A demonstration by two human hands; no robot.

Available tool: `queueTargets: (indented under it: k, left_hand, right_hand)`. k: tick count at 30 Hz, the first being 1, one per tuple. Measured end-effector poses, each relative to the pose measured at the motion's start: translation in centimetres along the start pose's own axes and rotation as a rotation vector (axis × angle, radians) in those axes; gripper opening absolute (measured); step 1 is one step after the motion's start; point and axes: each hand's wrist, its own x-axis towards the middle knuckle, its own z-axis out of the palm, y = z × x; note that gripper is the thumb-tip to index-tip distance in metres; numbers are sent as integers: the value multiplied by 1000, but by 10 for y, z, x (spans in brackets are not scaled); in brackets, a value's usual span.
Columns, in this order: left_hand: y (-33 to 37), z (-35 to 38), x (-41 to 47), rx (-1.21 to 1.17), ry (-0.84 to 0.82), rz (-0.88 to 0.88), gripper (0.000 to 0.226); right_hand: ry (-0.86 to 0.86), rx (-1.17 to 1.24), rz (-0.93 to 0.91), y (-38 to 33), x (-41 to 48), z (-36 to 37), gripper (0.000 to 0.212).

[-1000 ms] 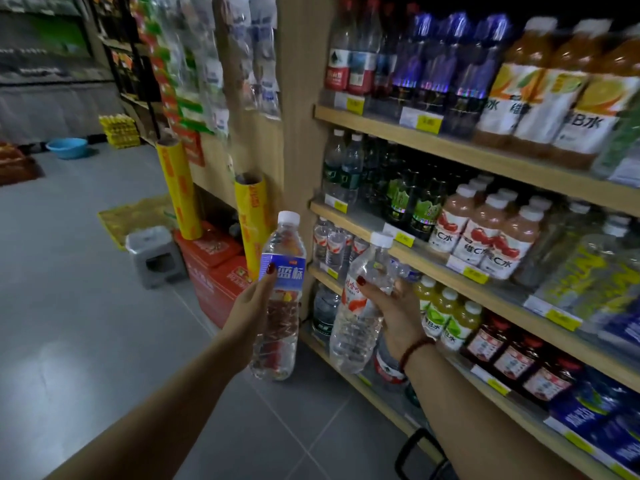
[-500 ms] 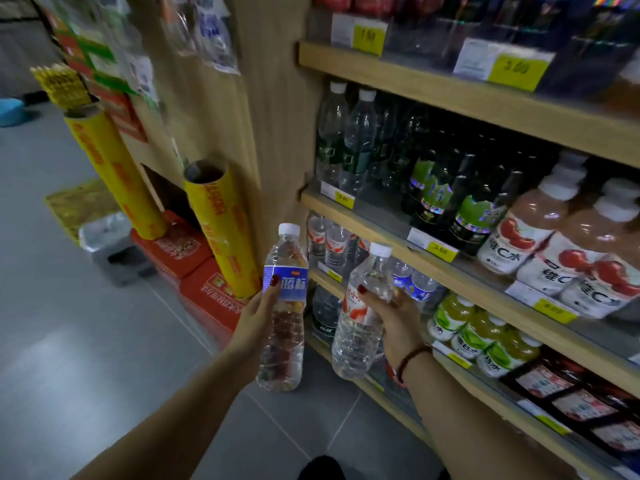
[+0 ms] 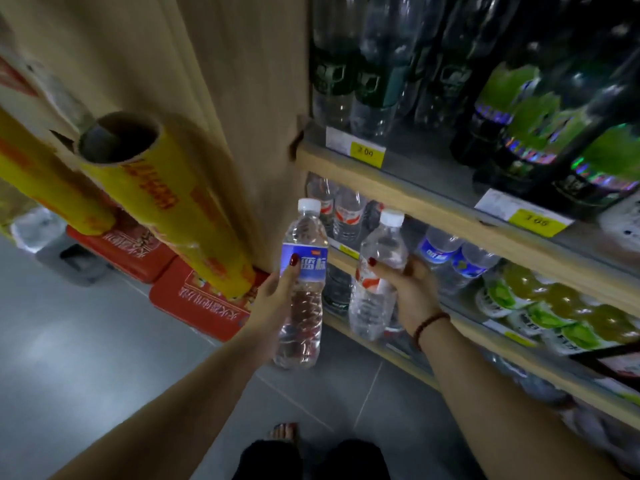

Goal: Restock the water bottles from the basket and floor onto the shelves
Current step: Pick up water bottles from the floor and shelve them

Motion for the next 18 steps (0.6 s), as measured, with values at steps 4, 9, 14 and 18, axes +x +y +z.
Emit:
queueTargets:
  k: [4, 9, 14, 18]
  left_hand:
    - [-23, -3, 38, 55, -52, 42, 19]
    - [-52, 2, 76, -26, -120, 63, 71]
    - [-71, 21, 109, -100, -115, 187, 35]
    - [-83, 37, 138, -144, -119, 307, 70]
  right_hand:
    - [-48, 5, -66, 15, 23, 7, 56]
    - [10, 123, -153, 36, 53, 2, 52]
    - [42, 192, -346, 30, 89, -2, 36]
    - [-13, 178, -528, 22, 114, -5, 21]
